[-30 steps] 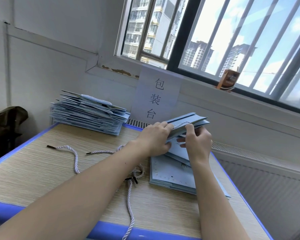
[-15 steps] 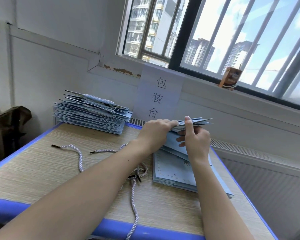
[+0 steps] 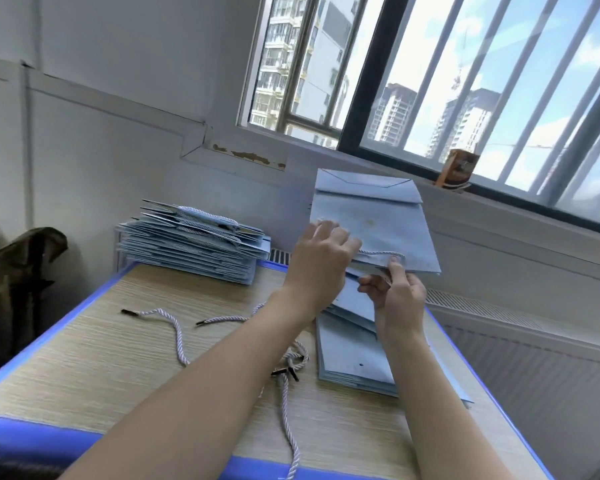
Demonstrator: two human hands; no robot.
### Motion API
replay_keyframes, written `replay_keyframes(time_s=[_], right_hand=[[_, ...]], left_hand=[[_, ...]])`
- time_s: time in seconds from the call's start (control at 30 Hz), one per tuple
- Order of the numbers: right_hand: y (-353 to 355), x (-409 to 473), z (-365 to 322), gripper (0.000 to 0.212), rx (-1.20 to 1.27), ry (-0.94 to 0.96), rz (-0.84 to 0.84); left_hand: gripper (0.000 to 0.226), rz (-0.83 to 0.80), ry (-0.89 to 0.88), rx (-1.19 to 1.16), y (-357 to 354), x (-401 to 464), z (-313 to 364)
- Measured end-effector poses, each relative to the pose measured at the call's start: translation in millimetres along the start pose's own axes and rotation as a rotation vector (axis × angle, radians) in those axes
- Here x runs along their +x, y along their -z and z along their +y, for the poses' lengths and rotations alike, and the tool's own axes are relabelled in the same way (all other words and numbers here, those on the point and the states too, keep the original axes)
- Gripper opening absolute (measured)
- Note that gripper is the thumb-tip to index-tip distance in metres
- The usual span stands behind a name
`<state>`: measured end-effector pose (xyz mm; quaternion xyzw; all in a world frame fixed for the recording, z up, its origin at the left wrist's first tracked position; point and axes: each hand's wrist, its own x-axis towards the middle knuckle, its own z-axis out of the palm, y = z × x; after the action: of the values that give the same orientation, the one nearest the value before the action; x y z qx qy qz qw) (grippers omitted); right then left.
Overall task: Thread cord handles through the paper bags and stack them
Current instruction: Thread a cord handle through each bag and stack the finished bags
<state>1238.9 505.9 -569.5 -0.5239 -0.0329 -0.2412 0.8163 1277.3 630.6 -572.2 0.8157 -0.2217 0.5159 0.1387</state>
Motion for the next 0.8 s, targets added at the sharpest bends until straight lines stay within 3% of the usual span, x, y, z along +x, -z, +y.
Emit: replay_keyframes(time_s=[0.17,0.3,0.43,0.57,0.7,0.8], right_hand=[[-32,5,12,0.012,0.075,-0.181,-0.056],[-73,8,11,0.016,0.208,-0.38,-0.142],[-118,12,4,0.02,0.092,-0.51,-0.325],[-146,12,18,0.041,-0.31,-0.541,-0.43],[-140,11,38,0.045,-0.942,-0.21,-0.403],[-130,12,42,0.043,-1.152,-0.029,-0.381]], left_hand=[[0.028,-0.099,0.083,-0.041,16,6,-13],[0.028,0.004,0.097,-0.092,43,16,-46],[0.039,-0.071,0.124,0.015,69,27,-87],[0.039,-0.225,0.295,0.156,88,21,-131],[0.018,-0.484,0.577,0.149,85,-22,-160],[0.013,-0.508,0.608,0.163,78,-28,-158]])
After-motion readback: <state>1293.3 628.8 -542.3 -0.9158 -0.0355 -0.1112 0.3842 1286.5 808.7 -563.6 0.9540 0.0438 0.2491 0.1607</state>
